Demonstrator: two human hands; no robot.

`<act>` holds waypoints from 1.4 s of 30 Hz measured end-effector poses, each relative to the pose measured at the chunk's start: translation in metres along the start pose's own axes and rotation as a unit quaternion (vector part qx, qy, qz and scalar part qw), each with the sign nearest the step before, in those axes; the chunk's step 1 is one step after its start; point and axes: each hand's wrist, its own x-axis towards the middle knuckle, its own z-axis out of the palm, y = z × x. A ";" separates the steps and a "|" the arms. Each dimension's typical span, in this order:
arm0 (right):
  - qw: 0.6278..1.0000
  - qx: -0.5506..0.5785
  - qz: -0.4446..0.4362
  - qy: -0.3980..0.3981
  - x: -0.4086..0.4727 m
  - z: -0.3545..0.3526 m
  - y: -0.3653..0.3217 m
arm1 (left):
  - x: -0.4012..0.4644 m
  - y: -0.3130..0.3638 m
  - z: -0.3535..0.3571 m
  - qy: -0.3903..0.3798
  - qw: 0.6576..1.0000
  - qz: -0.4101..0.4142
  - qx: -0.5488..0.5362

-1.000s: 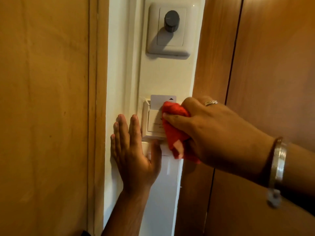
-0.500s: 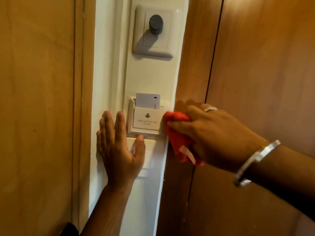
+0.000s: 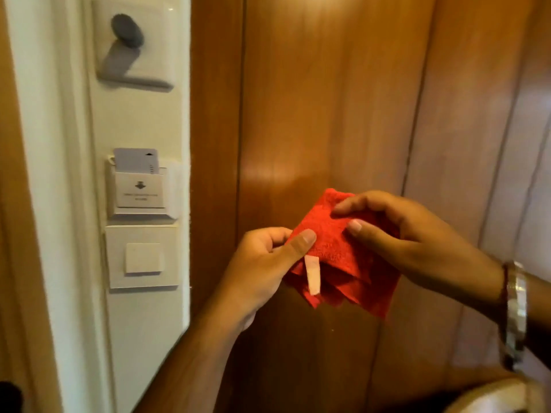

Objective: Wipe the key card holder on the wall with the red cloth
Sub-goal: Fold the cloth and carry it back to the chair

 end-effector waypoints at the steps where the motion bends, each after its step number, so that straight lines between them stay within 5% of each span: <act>1: 0.999 0.011 0.027 0.029 -0.011 -0.011 0.010 | 0.003 -0.005 0.013 -0.016 1.000 -0.003 -0.015; 6: 0.975 0.083 0.199 0.055 -0.072 -0.077 0.052 | 0.020 -0.028 0.086 -0.056 0.998 -0.017 0.033; 13: 0.959 0.051 0.275 0.034 -0.171 -0.156 0.106 | 0.029 -0.064 0.217 -0.165 0.984 -0.059 0.030; 20: 0.906 0.024 0.422 -0.004 -0.307 -0.170 0.207 | -0.012 -0.171 0.342 -0.239 0.948 -0.210 0.027; 27: 0.784 -0.001 0.619 -0.052 -0.489 -0.097 0.289 | -0.122 -0.321 0.437 -0.276 0.874 -0.395 0.065; 35: 0.601 0.067 0.794 -0.066 -0.702 0.077 0.348 | -0.297 -0.520 0.466 -0.331 0.732 -0.575 0.158; 39: 0.532 0.060 0.844 -0.036 -0.776 0.149 0.372 | -0.358 -0.590 0.470 -0.359 0.730 -0.538 0.220; 42: 0.530 0.007 0.847 -0.043 -0.795 0.174 0.389 | -0.369 -0.619 0.471 -0.363 0.751 -0.474 0.283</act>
